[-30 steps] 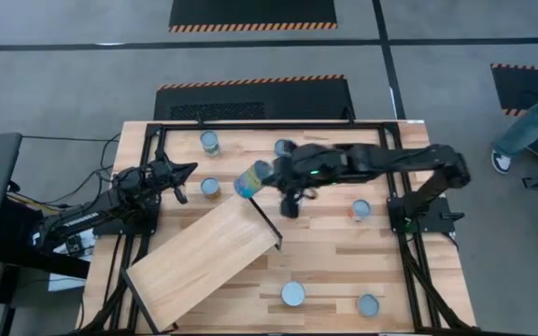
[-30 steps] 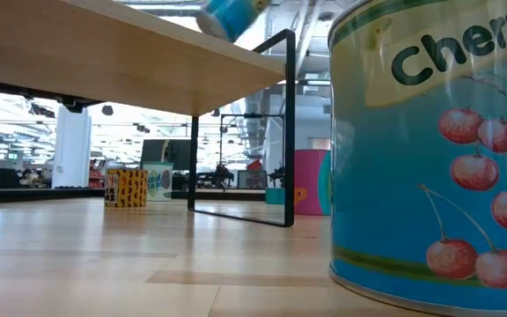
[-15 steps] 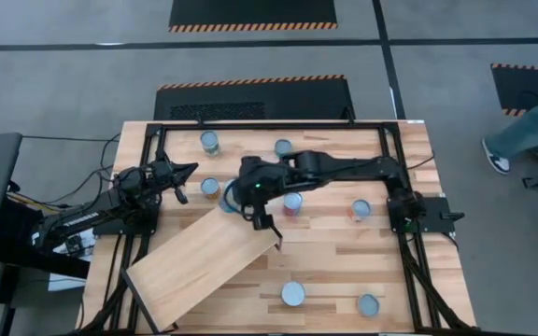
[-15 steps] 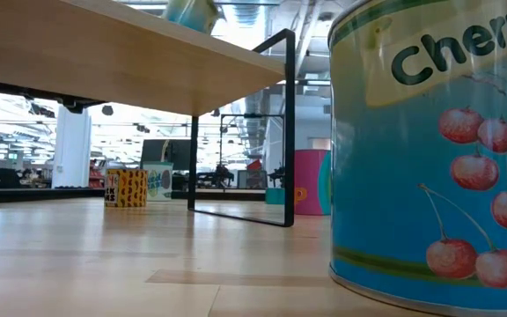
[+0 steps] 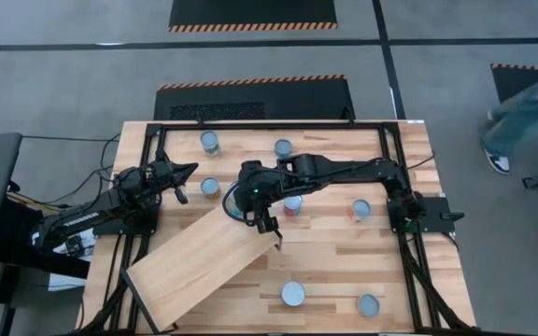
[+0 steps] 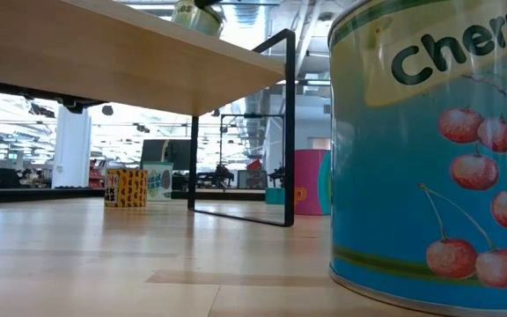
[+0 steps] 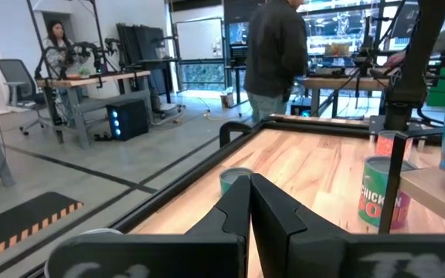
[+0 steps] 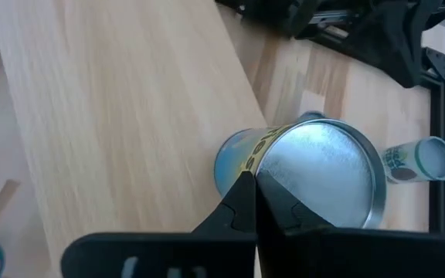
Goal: Pick and place cans onto a shelf
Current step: Put the top canned cherries on the shelf
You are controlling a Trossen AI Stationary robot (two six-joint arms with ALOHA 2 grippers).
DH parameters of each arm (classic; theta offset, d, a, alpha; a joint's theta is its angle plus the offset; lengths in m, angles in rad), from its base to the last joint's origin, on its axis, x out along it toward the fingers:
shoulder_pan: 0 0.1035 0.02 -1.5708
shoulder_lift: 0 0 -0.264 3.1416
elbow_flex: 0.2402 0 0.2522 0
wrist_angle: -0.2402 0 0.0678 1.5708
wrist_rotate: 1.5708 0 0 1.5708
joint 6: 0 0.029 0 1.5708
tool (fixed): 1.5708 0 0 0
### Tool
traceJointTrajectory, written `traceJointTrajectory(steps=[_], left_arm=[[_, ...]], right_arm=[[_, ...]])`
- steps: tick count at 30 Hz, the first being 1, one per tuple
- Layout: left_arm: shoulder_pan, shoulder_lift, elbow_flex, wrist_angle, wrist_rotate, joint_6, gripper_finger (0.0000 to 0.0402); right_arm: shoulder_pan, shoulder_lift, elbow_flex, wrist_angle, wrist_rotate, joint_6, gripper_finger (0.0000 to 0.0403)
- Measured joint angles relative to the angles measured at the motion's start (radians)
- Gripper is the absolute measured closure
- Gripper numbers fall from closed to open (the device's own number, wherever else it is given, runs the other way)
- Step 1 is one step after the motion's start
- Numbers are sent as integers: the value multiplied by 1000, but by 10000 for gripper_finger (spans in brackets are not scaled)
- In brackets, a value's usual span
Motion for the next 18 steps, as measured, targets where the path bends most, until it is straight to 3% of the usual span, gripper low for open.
traceJointTrajectory(steps=[18], left_arm=[[0,0,0,-1,0,-3,402]], right_arm=[[5,1,0,13,-17,-5,386]])
